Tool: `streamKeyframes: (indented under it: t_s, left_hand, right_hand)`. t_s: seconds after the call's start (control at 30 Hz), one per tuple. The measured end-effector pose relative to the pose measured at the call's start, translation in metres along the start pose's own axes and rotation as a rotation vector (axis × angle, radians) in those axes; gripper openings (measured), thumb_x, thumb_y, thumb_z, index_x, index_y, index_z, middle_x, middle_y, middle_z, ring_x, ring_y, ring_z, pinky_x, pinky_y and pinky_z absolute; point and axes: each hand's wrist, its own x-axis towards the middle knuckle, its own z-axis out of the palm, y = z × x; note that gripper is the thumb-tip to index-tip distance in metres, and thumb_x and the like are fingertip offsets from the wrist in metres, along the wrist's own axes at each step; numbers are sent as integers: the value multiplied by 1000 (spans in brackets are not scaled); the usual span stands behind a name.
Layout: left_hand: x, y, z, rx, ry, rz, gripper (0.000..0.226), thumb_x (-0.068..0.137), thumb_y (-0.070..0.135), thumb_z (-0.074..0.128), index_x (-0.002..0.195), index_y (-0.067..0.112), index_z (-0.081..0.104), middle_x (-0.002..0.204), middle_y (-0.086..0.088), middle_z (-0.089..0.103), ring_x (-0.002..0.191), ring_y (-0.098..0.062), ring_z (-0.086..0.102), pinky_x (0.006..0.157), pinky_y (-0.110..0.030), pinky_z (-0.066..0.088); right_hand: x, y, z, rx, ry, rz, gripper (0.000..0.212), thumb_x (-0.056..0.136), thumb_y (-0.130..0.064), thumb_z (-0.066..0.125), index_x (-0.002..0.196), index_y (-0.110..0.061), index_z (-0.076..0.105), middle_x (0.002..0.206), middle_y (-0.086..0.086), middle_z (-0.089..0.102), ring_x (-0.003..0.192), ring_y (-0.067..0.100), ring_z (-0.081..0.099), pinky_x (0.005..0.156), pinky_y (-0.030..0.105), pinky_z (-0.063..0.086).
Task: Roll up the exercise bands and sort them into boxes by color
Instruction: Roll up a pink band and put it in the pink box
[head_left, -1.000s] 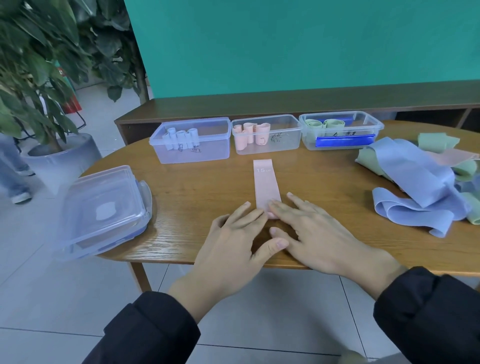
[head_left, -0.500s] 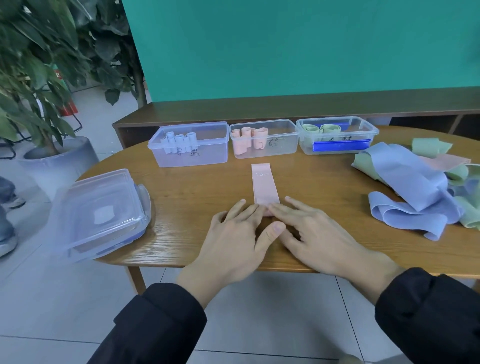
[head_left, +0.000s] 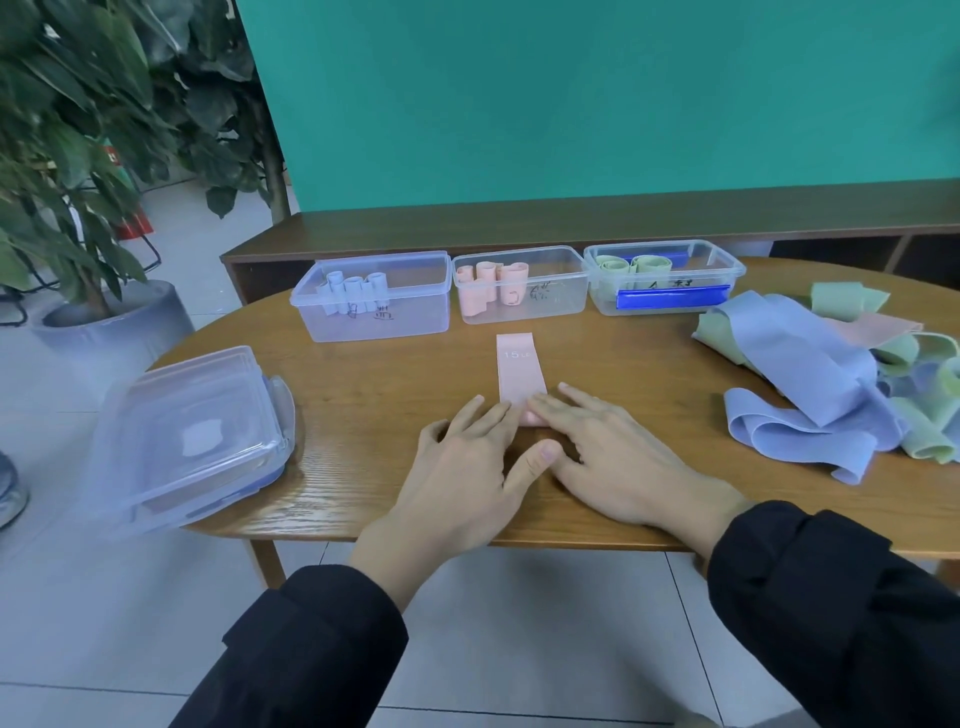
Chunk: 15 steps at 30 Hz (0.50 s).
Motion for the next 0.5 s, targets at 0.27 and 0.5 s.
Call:
streamKeyframes:
  t_s: [0.27,0.5]
  left_hand:
    - [13,0,-1,-42,50,-6,70,95,72,11,147,36,41,156,19,38,155,-12,12,118,-46,20]
    - [14,2,-5,-66,113,39,64,96,71,23,143,36,50,151,20,46,153,-7,14,114,-37,18]
  right_hand:
    - [1,5,5,32,84,-1,53,103,-40,41,155,-30,39,158,-13,38,153,9,19,123,35,24]
    - [12,9,-1,-3,6,7,56,102,-49,31,156,-33,34,163,-13,31,155,17,14,125,45,19]
